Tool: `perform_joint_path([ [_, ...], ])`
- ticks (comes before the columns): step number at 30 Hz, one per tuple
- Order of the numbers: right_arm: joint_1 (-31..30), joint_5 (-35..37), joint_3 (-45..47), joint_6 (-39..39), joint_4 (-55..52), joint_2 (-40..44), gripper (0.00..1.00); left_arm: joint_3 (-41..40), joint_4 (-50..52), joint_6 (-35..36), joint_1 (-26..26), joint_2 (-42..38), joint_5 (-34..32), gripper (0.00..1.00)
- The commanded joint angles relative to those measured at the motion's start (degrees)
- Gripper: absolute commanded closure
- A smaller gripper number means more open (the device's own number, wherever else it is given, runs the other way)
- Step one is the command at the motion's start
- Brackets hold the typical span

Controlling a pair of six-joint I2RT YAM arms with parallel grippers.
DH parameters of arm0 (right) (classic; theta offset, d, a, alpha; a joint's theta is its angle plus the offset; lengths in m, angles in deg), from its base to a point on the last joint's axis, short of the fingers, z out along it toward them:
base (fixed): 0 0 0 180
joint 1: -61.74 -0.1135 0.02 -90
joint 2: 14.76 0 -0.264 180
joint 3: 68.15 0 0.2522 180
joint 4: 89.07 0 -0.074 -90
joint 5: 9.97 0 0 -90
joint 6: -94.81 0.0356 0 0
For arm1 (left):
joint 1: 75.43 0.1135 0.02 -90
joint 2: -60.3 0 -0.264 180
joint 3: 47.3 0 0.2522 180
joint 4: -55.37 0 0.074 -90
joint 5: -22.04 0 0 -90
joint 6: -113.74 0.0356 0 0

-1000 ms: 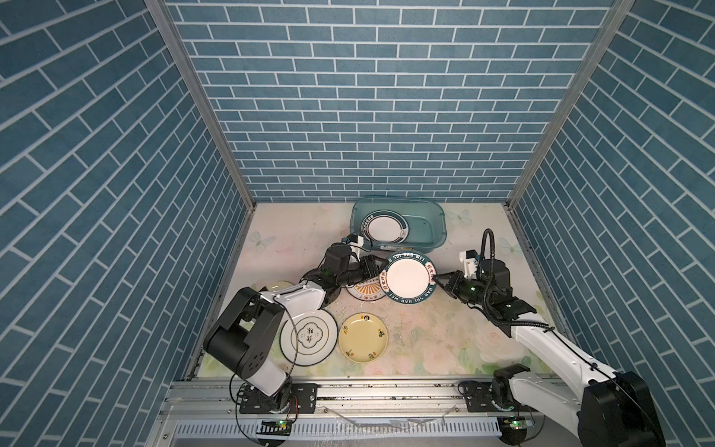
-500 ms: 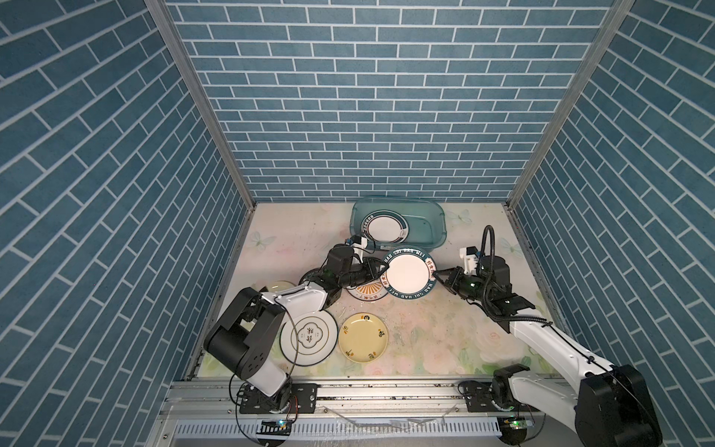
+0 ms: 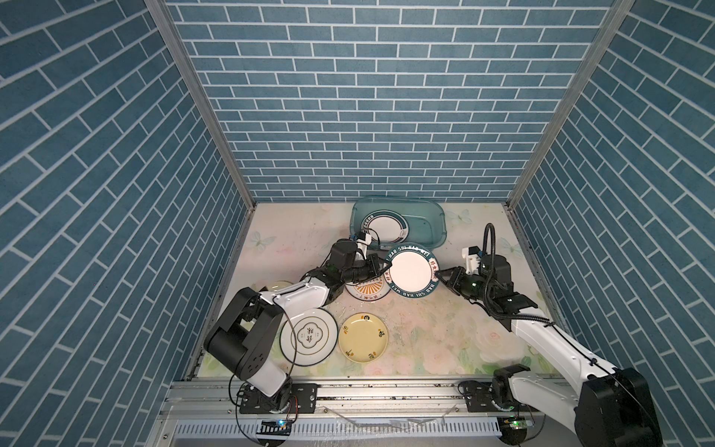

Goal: Place the plates into the plastic bin on the countertop
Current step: Place the plate in the plastic bin.

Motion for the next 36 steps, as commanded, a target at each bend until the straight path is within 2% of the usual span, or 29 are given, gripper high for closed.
perform_joint_path([
  [1, -0.15, 0.74, -2.0, -2.15, -0.89, 2.64, 0.59, 2.33, 4.49, 3.66, -0.35, 0.83, -0.21, 1.0],
  [7, -0.16, 1.94, 0.04, -2.61, -1.47, 5.68, 0.3, 5.09, 8.48, 5.58, -0.35, 0.51, -0.35, 1.0],
  [9, -0.15, 2.34, 0.39, -3.24, -2.36, 6.47, 0.25, 5.67, 9.22, 5.93, -0.39, 0.29, -0.43, 1.0],
  [24, -0.11, 2.25, 3.9, -3.79, -4.43, 10.61, 0.23, 6.68, 12.56, 6.99, -0.33, -2.32, -2.49, 1.0],
  [31, -0.16, 2.86, 6.28, -3.44, -3.71, 13.06, 0.24, 9.69, 15.0, 7.86, -0.36, -3.75, -3.48, 1.0],
  [36, -0.13, 2.04, 9.3, -0.49, 0.75, 13.46, 0.24, 14.94, 19.25, 11.34, -0.26, -2.77, -6.5, 1.0],
])
